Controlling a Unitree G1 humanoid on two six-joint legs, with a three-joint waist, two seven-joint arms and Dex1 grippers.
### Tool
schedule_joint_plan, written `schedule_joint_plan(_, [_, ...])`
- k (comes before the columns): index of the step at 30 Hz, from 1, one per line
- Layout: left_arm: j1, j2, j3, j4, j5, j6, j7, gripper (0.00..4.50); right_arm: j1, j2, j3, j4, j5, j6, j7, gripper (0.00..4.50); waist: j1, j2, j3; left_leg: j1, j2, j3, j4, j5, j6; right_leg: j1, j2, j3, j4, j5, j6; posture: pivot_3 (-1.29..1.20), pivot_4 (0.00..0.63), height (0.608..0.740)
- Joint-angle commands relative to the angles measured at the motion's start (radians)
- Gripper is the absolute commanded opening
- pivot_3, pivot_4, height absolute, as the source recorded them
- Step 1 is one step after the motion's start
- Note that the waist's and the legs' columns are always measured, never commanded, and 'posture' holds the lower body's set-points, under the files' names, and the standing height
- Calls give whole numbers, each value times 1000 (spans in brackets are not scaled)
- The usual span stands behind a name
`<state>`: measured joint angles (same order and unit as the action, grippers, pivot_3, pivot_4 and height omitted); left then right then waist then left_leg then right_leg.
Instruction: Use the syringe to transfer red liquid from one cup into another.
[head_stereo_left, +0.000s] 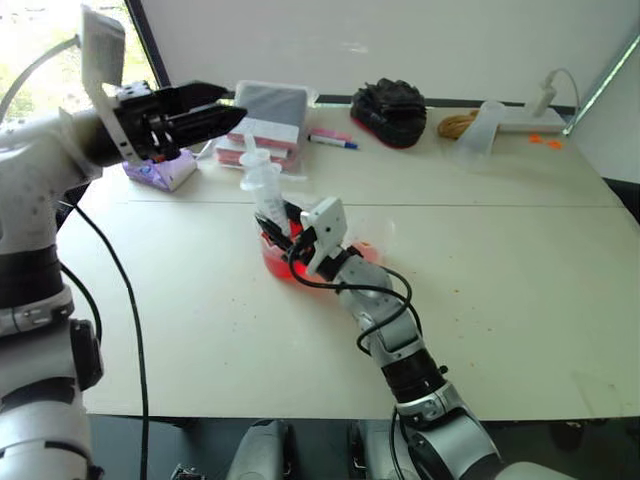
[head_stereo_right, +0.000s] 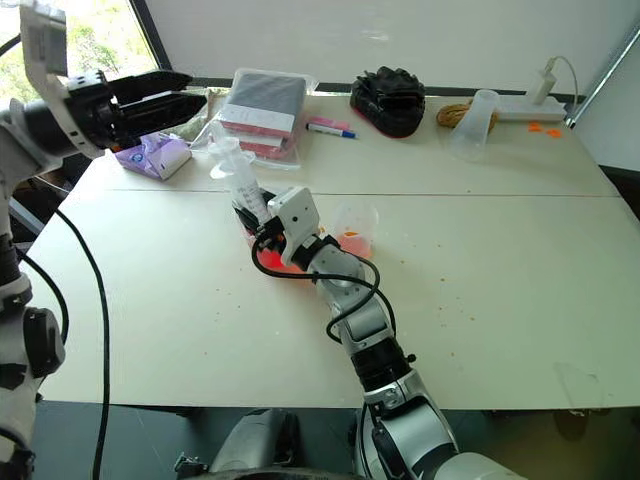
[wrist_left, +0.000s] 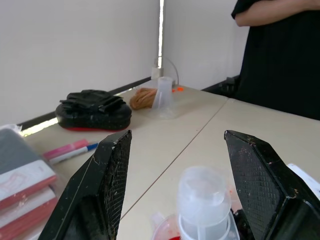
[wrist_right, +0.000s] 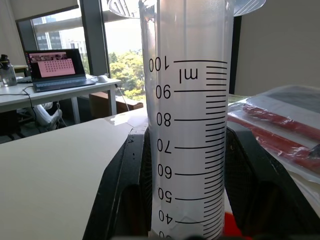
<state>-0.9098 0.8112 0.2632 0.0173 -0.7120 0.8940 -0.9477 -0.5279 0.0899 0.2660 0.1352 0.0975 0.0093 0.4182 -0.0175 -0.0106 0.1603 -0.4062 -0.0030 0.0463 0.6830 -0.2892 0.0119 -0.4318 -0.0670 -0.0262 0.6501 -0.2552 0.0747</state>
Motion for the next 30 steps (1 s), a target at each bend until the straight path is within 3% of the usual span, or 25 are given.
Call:
schedule_joint_plan(1, [7,49,54,-35,-22,-1,6,3068,-34,14,-14,-12,1,-35,-7,1332,-1,0,0,0,0,0,0,0,0,0,0,0,0,0,0,0,150,740])
schedule_joint_plan(6, [54,71,80,-33,-29,-10,24,3068,-60,11,-36,6,-1,-52,-29,1332,-3,0,0,0,0,0,0,0,0,0,0,0,0,0,0,0,150,740])
schedule_joint_plan(15, [117,22,86,-32,-41,-39,59,3068,-100,-20,-89,-42,9,-16,-53,1332,0,0,0,0,0,0,0,0,-1,0,-1,0,0,0,0,0,150,740])
schedule_joint_plan(30, [64,-140,-15,49,-17,-136,41,3068,-186,-157,-282,-516,113,371,-181,1332,2,0,0,0,0,0,0,0,0,-1,-2,-1,0,0,0,0,150,740])
